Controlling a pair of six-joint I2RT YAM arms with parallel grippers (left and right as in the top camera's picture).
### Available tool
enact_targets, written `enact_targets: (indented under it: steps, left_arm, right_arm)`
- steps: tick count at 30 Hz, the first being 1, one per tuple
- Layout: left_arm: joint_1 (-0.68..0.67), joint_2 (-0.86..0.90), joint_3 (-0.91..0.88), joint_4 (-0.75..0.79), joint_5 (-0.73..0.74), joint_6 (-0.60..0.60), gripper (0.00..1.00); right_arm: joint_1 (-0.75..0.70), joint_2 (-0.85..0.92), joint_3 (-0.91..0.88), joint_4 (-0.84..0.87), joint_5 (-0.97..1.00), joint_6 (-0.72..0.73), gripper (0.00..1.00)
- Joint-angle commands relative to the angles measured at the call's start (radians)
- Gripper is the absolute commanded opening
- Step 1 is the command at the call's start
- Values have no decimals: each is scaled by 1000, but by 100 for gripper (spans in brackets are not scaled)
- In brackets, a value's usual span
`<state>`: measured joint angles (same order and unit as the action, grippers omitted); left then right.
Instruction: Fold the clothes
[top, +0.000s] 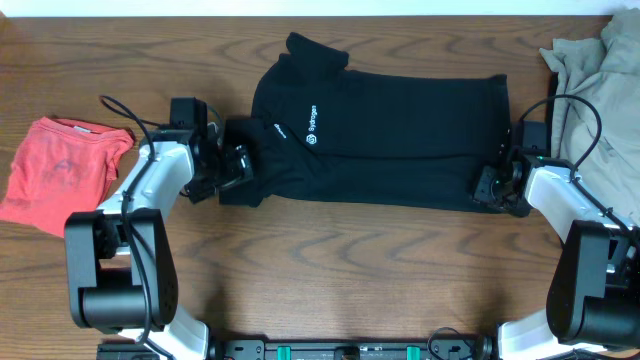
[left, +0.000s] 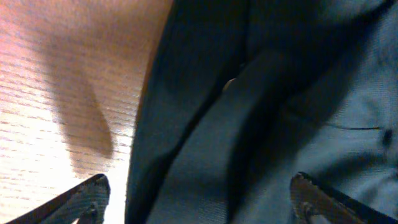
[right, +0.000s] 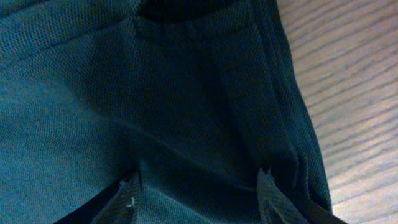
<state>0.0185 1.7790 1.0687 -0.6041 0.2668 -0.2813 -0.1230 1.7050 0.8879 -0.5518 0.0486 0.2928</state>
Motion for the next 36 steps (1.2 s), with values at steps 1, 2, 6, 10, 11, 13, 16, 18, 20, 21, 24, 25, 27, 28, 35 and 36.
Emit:
enact_targets:
  steps: [1,2,6,10,11,13,16,18,20,21,24,25,27,28,35,36]
  left_arm:
    - [2,27,-27,0,-25,22,83]
    - [2,28,-31,0,-25,22,77]
    - [2,28,-33,0,-25,22,51]
    - [2,28,-33,0,-25,22,35]
    - [2,28,-33,0,-25,22,31]
    - [2,28,-33,-2,-25,22,25]
    - [2,28,-33,-14,-25,22,19]
    - [2,28,-33,-32,-25,22,14]
    - [3,28,-33,-50,-25,22,14]
    - [2,28,-33,-54,-25,22,14]
    - [3,28,-33,-57,-25,22,13]
    - [2,28,-33,-56,-25,22,13]
    - [2,28,-33,-56,-26,22,13]
    - [3,28,-33,-56,-26,22,13]
    - [3,28,-33,-57,-26,22,6]
    - [3,28,-33,-61,-26,22,6]
  right_arm:
    - [-16,-1,-21,-21,32,-2,57]
    - [-16,-1,-21,-24,39,-2,57]
    - [-16,-1,-21,-37,74,-1,57]
    - [-16,-1,-21,-23,134,6,60]
    - [-16,-2,-20,-2,135,0,62]
    - [-16,-2,-14,19,128,-39,63]
    - [-18,-2,4,16,131,-40,65]
    - [-22,-3,18,10,134,-40,66]
    - [-28,-3,24,10,137,-40,66]
    - [-32,-3,24,9,136,-40,66]
    - [-43,-3,19,-20,156,-40,66]
    - [-45,-3,17,-26,169,-39,66]
    - [-55,-3,8,-28,196,-39,66]
    - [-58,-3,4,-27,199,-39,66]
    - [-68,-3,-28,-27,179,-39,32]
    - [-68,-3,-35,-27,179,-39,26]
